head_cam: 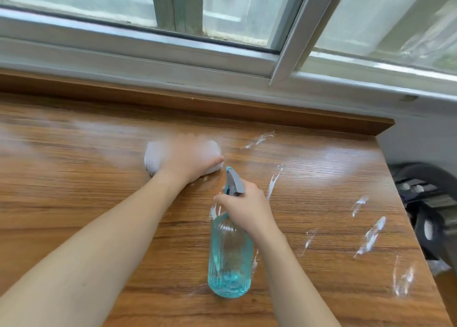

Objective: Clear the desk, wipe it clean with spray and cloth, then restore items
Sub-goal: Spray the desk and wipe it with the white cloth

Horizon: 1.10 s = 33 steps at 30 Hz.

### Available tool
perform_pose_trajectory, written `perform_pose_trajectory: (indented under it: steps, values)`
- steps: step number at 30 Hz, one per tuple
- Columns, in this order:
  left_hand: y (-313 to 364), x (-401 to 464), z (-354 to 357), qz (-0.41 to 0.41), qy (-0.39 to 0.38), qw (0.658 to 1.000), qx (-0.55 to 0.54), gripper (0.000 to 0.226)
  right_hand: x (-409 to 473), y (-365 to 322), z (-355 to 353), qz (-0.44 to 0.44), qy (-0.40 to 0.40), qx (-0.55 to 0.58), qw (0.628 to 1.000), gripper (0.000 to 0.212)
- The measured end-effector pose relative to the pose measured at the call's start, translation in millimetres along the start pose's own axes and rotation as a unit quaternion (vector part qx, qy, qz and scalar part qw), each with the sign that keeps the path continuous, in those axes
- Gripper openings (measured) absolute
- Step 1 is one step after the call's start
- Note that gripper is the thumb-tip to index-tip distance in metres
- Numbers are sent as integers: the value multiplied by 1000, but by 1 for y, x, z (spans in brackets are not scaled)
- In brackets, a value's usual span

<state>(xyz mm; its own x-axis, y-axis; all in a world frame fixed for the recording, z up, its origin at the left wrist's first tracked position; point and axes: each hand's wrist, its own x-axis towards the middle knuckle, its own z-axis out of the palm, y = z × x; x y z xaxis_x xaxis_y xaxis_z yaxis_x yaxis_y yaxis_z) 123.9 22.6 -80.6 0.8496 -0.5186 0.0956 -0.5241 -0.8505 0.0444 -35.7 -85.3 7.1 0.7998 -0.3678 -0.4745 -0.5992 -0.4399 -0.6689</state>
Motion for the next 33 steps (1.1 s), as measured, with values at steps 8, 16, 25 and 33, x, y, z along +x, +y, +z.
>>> perform_pose_trajectory:
  steps: [8,16,25,33]
  values:
    - [1,-98,9,-32,61,998,-13,73,-28,1,-2,-31,-50,-32,998,21]
    - [-3,-71,5,-64,28,998,1,85,-43,12,2,-23,-55,-30,998,27]
    - [-15,6,1,-57,-32,998,9,80,-51,27,12,6,-35,-28,999,27]
    - [-9,-58,-5,-13,-18,1000,-7,86,-54,21,16,31,-12,-17,999,24]
